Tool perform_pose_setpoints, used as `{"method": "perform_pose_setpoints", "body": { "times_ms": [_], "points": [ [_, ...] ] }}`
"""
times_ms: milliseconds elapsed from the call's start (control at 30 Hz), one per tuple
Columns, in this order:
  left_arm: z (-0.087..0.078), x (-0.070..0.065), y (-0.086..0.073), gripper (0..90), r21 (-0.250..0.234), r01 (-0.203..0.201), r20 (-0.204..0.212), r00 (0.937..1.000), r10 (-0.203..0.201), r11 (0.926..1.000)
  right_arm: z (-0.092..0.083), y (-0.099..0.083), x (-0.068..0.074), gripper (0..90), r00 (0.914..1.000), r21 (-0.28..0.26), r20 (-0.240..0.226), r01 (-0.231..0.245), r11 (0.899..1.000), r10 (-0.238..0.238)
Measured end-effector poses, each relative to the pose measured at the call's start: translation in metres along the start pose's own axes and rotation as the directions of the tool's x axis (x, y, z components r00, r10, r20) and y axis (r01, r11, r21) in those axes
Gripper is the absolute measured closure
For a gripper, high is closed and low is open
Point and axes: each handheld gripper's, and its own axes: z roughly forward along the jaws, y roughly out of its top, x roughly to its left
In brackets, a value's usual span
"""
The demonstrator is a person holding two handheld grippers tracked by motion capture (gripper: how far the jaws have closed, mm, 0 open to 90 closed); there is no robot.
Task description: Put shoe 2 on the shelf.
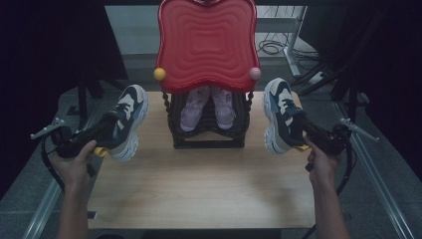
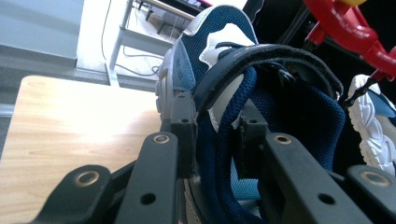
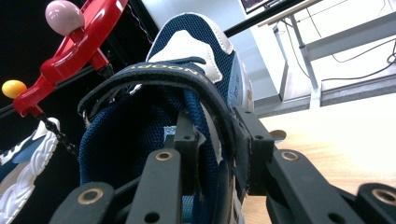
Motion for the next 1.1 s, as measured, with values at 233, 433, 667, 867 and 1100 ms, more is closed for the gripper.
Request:
{"method": "perform_pose_setpoints", "body": {
  "times_ms": [233, 433, 667, 867, 1100],
  "points": [
    [0.003, -0.006, 0.011, 74.2, -0.017, -0.010, 0.007, 0.9999, 0.010, 0.9998, 0.003, 0.011, 0.004, 72.9, 1.0000, -0.014, 0.003, 0.006, 1.000, -0.006],
    [0.007, -0.011, 0.019, 74.1, -0.029, -0.020, 0.003, 0.9998, 0.020, 0.9994, 0.005, 0.018, 0.010, 72.8, 0.9995, -0.007, 0.008, 0.030, 1.000, -0.030],
    [0.010, -0.021, 0.032, 74.1, -0.051, -0.036, 0.002, 0.9993, 0.036, 0.9980, 0.007, 0.028, 0.018, 72.8, 0.9987, -0.011, 0.007, 0.050, 0.999, -0.050],
    [0.012, -0.026, 0.045, 74.1, -0.070, -0.040, 0.000, 0.9992, 0.040, 0.9967, 0.009, 0.040, 0.025, 72.7, 0.9979, -0.017, 0.011, 0.064, 0.998, -0.064],
    [0.016, -0.031, 0.057, 74.0, -0.089, -0.054, -0.020, 0.9984, 0.053, 0.9946, 0.017, 0.052, 0.033, 72.7, 0.9957, -0.007, 0.022, 0.090, 0.996, -0.090]
  ]
}}
